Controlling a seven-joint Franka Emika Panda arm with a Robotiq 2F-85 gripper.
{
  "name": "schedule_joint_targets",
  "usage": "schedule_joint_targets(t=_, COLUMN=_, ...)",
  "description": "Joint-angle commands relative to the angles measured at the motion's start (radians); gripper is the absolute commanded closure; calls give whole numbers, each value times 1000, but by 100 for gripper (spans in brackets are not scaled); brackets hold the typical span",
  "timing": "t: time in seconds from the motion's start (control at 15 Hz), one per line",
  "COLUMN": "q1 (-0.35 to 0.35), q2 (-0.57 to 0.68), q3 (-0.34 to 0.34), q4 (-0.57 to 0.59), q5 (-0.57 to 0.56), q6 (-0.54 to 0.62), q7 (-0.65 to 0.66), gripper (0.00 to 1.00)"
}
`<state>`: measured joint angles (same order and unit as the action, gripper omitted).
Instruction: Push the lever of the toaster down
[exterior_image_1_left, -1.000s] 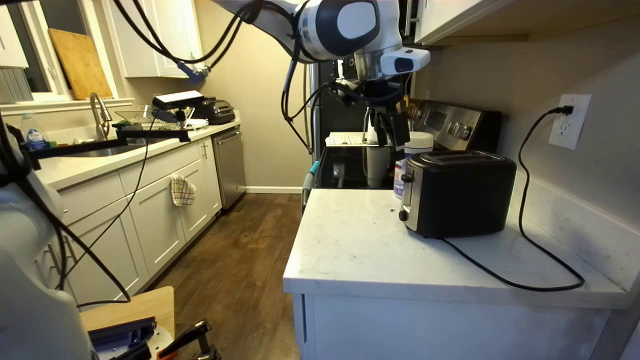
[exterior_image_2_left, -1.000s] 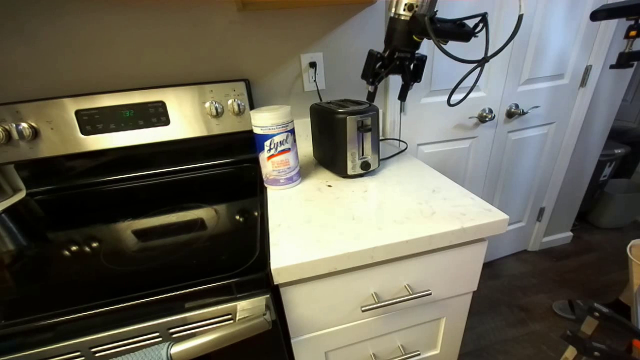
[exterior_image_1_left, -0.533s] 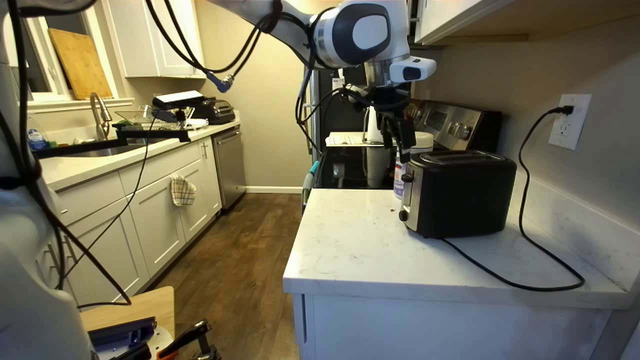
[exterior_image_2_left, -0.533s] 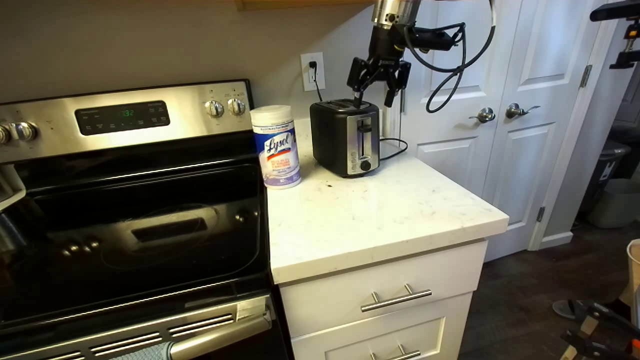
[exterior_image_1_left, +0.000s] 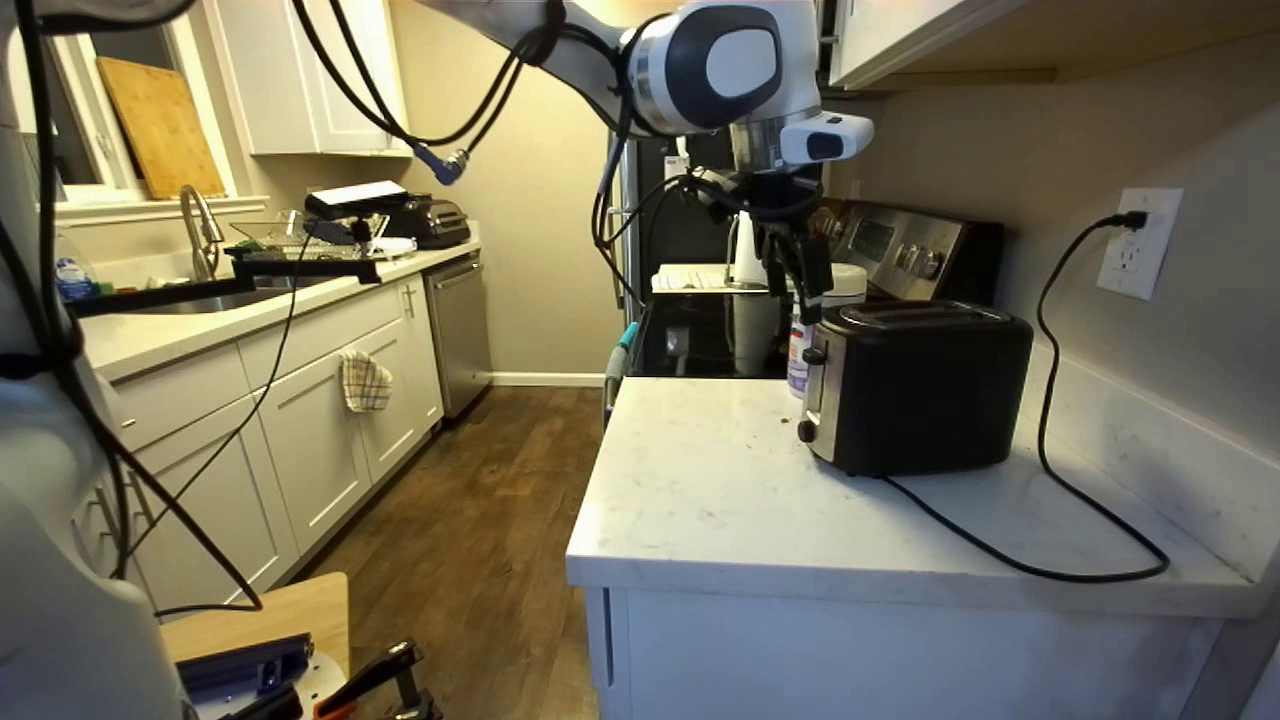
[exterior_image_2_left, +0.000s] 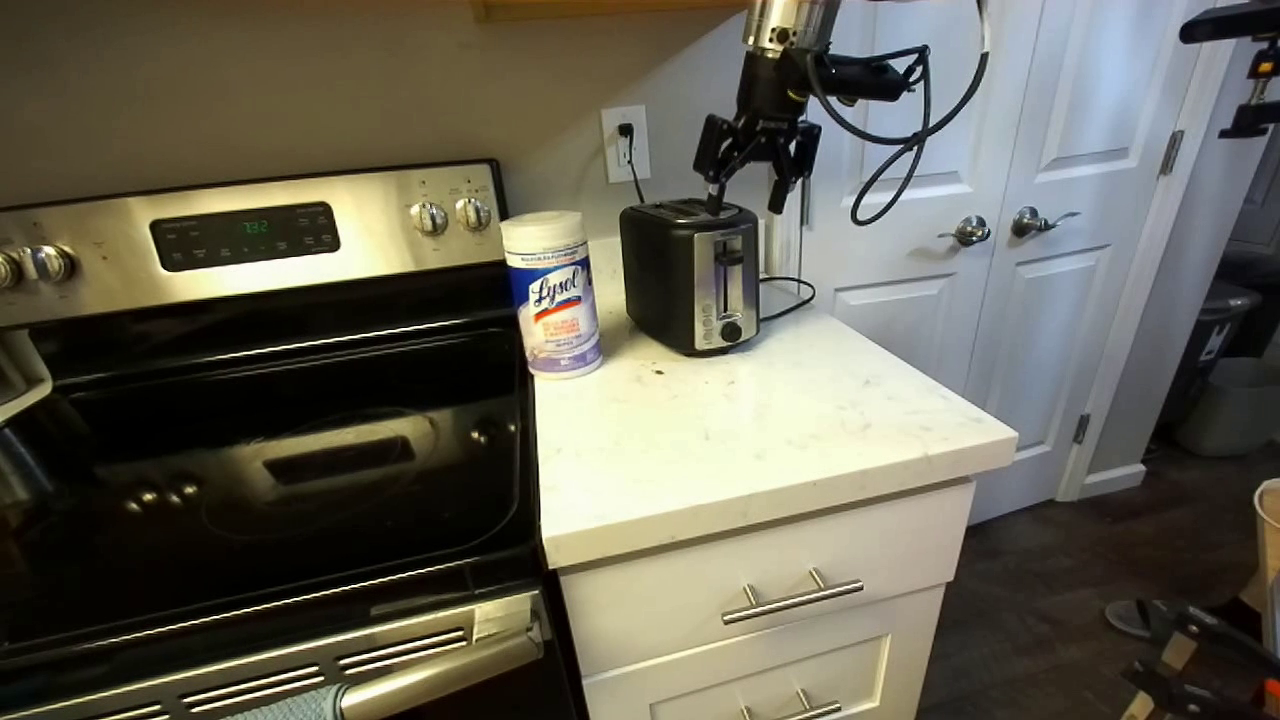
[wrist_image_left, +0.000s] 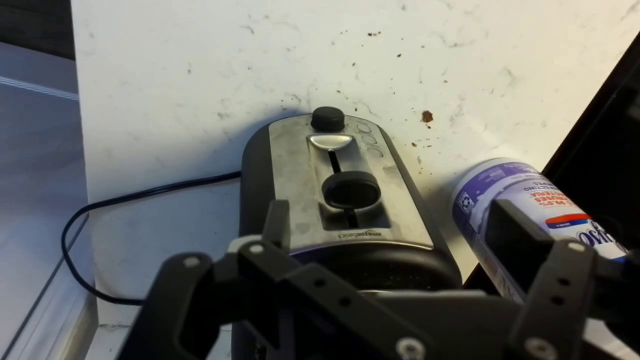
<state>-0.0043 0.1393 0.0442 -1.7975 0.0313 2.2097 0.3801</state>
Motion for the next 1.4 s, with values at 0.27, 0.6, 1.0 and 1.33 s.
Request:
schedule_joint_targets(t=0.27, q1=26, q2=23, q3=-19, q4=37, q5=-6, q6=16, q7=22, gripper=25)
schedule_joint_targets(t=0.6, q1=41, q2=57, q3=-26, q4=70, q5=-13, q6=16, q7=30, gripper=53)
schedule_joint_targets(t=1.0, q1=50, q2=126, q3=-47, q4=135, q5=-18, q6=22, q7=44, gripper=93)
schedule_joint_targets(t=1.33, q1=63, q2=138, q3=-54, q4=157, q5=-26, q6=13, q7=66, gripper=100)
